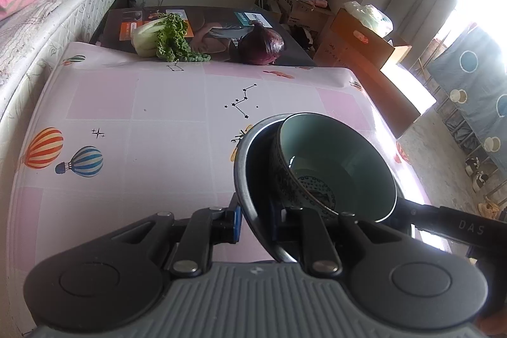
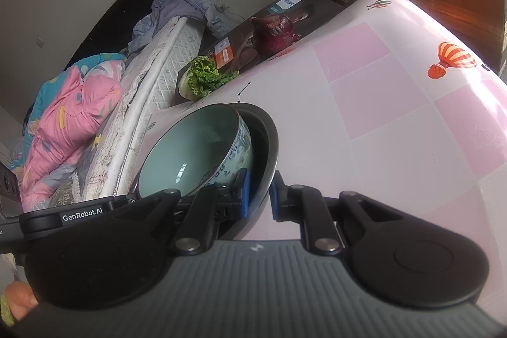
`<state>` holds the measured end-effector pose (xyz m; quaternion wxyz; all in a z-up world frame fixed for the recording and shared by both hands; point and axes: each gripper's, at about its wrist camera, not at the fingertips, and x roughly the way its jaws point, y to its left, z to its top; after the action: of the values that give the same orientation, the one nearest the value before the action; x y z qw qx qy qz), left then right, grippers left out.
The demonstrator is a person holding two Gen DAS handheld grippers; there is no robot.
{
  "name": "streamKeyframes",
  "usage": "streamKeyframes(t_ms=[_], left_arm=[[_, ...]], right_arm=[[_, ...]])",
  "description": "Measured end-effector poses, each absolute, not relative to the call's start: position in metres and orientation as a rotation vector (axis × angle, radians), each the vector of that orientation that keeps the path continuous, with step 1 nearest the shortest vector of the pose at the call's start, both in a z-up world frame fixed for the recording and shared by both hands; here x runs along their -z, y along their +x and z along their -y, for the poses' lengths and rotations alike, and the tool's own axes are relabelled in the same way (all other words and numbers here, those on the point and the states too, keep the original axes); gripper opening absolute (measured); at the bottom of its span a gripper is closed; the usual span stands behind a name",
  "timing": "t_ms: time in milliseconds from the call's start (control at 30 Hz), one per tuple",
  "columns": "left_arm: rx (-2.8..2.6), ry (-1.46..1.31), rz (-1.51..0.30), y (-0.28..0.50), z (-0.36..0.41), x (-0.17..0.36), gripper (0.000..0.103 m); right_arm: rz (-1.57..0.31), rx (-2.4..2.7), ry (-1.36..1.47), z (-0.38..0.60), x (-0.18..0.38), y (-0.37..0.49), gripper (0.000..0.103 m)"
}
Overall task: Organize plates and bowls
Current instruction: 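Lift and carry the steel bowl with teal bowl over the white plate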
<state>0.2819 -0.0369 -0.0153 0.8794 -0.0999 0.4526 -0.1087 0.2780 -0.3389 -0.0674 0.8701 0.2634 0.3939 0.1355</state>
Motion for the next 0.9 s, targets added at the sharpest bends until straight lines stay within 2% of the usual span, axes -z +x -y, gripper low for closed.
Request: streamKeyframes(t_ms=[433,900], left_arm=[[0.229,-0.208,-0.953,0.195,0.018,0.013,0.016],[0.215,-0.192,-0.996,0.143,-0.003,0.043,0.018]], right_arm=[[-0.838,-0.294,0.556,0.323,0.061,0.181,0.013],[-0.890,-0.323,0.530,0.290,0.093,0.119,0.013]])
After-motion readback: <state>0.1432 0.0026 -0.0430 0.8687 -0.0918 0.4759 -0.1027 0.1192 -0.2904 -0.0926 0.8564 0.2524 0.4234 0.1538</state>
